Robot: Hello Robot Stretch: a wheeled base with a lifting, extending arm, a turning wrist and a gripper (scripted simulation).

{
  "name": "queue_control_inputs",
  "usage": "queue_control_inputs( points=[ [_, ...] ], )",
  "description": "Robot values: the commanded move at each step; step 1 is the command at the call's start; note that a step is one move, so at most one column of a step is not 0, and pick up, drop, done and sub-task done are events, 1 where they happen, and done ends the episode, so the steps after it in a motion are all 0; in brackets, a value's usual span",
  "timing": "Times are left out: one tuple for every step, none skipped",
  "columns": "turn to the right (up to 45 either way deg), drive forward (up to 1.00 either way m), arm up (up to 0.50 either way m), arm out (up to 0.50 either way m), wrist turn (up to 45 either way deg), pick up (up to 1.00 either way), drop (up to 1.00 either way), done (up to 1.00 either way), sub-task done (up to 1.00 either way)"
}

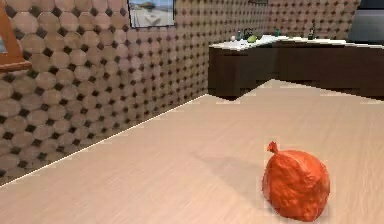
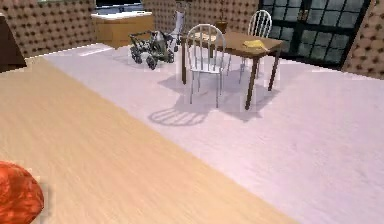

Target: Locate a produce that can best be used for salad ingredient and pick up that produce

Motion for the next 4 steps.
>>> queue_control_inputs(
  points=[
    [0.0, 1.0, 0.0, 0.0, 0.0, 0.0, 0.0, 0.0, 0.0],
    [-6.0, 0.0, 0.0, 0.0, 0.0, 0.0, 0.0, 0.0, 0.0],
    [0.0, 0.35, 0.0, 0.0, 0.0, 0.0, 0.0, 0.0, 0.0],
    [42.0, 0.0, 0.0, 0.0, 0.0, 0.0, 0.0, 0.0, 0.0]
  ],
)
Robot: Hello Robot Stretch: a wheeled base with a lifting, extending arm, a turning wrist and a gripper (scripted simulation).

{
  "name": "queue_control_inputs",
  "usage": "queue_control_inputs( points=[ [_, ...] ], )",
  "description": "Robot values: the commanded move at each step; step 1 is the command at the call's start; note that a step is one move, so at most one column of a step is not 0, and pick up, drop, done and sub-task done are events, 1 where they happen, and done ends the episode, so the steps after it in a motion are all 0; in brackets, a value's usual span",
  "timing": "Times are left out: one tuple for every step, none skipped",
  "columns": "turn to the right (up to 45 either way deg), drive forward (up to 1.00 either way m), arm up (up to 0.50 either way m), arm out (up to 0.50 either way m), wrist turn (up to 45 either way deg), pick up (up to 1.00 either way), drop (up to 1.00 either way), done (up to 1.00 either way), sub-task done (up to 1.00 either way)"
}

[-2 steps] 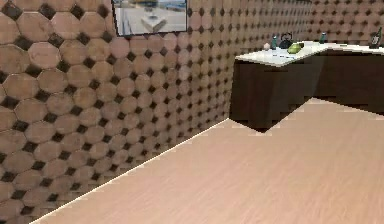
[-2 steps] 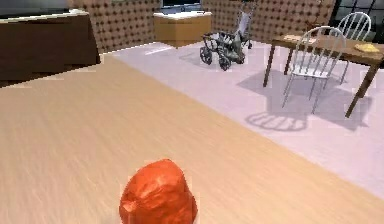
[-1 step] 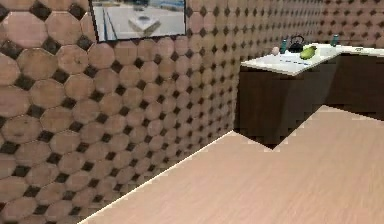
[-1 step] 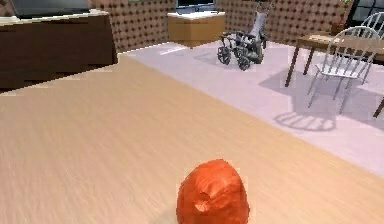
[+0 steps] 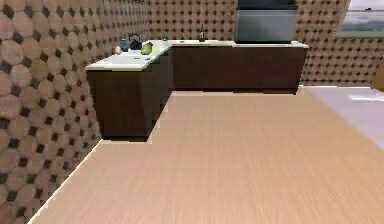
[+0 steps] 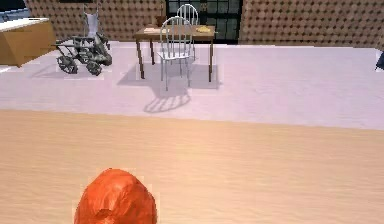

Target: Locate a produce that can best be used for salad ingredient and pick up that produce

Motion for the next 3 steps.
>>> queue_control_inputs(
  points=[
    [0.0, 1.0, 0.0, 0.0, 0.0, 0.0, 0.0, 0.0, 0.0],
    [3.0, 0.0, 0.0, 0.0, 0.0, 0.0, 0.0, 0.0, 0.0],
    [0.0, 1.0, 0.0, 0.0, 0.0, 0.0, 0.0, 0.0, 0.0]
  ],
)
